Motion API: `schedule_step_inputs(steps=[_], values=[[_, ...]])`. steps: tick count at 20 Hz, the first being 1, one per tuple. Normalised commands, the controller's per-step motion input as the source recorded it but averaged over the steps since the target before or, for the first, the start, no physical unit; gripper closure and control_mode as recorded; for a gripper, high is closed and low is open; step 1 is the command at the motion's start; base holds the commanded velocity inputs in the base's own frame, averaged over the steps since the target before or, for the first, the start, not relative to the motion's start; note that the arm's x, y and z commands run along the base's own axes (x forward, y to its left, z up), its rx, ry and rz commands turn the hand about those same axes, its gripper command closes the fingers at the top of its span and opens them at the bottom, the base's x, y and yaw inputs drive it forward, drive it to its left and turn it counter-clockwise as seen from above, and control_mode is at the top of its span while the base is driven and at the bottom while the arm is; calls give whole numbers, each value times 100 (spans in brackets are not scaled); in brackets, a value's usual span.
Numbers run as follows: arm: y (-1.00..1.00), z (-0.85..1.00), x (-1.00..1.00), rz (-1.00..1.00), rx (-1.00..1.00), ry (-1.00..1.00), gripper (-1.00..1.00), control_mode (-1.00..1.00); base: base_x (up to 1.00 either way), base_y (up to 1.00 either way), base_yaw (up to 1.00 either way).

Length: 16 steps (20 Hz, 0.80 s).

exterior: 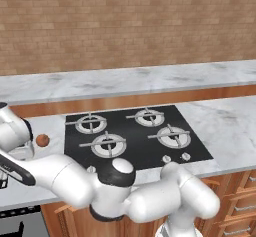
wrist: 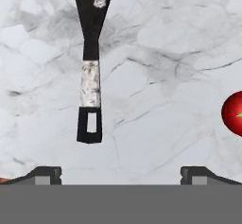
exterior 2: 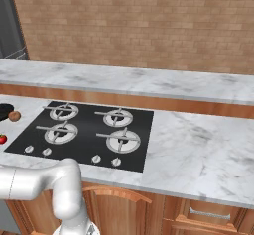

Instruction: Place the pan on the front left burner on the stove. Then place the tomato and the onion in the pan and turn on the front left burner.

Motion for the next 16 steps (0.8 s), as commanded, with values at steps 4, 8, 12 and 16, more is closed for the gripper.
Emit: schedule_step_inputs(steps=[4, 8, 12, 16], values=[[12, -26, 14, 0, 0, 0, -100, -100, 0, 0, 0], [18, -28, 24, 0, 0, 0, -100, -100, 0, 0, 0], [19, -26, 20, 0, 0, 0, -100, -100, 0, 0, 0], [23, -22, 18, 0, 0, 1, -100, -100, 0, 0, 0]])
